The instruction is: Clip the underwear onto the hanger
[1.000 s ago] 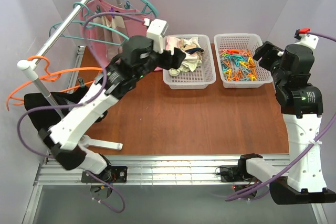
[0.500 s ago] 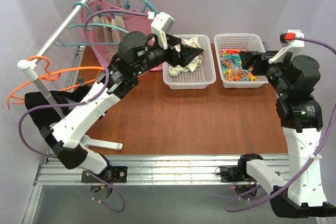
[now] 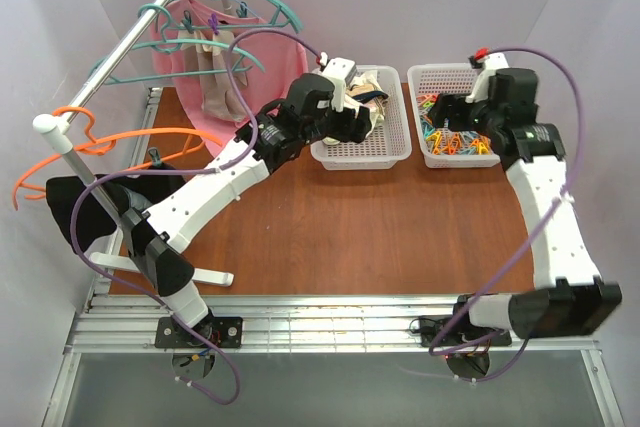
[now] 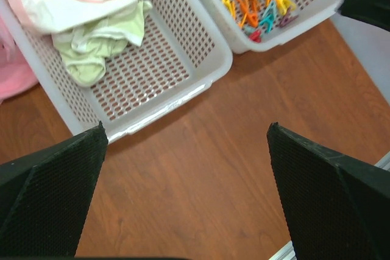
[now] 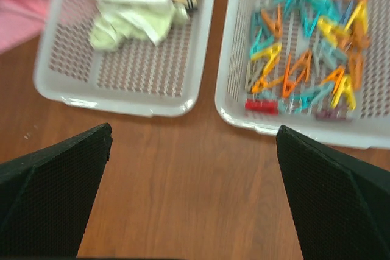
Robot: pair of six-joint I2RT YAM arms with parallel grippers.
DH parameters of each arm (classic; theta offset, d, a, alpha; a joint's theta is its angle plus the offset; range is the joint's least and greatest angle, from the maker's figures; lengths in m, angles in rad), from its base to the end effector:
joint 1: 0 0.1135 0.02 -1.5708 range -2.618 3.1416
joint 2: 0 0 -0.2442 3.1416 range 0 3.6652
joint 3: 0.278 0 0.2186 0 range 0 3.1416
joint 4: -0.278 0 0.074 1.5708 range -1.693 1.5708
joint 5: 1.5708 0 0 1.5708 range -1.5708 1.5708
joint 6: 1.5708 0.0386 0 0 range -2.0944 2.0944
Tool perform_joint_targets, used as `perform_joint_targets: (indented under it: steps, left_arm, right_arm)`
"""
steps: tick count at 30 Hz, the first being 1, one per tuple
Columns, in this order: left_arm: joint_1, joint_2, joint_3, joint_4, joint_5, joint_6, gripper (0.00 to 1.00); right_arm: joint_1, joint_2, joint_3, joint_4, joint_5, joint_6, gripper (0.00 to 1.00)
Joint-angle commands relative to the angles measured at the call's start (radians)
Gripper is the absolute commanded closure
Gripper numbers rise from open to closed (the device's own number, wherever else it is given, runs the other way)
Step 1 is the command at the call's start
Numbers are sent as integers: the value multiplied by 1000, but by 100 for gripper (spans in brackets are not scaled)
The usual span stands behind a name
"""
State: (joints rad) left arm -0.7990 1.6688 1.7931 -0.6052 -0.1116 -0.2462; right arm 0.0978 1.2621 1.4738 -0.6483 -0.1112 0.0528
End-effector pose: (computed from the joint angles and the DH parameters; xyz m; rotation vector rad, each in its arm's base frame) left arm 0.2435 -0.2440 0.3901 0.5023 2.0302 -0.5313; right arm 0.2390 0.0277 0.4015 -0.1164 2.0072 0.2078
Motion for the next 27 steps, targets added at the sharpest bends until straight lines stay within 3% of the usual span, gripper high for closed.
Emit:
perform_joint_targets:
  steps: [1, 8, 17, 20, 27]
  left_arm:
    - [-3, -18, -61, -33, -39, -39, 4]
    - [-3, -93, -317, 122, 12, -90, 2]
    - [75, -207, -589, 200, -128, -188, 5]
    - [101, -240, -653, 215, -117, -211, 4]
    - [124, -254, -679, 206, -109, -220, 4]
  right_arm:
    - [-3, 89, 13, -68, 19, 21, 1]
    - [17, 336, 138, -24, -67, 16, 5]
    - [146, 681, 504, -7, -36, 1, 9]
    - [178, 810, 613, 15, -24, -5, 9]
    - [226, 1020, 678, 125, 27, -14, 12]
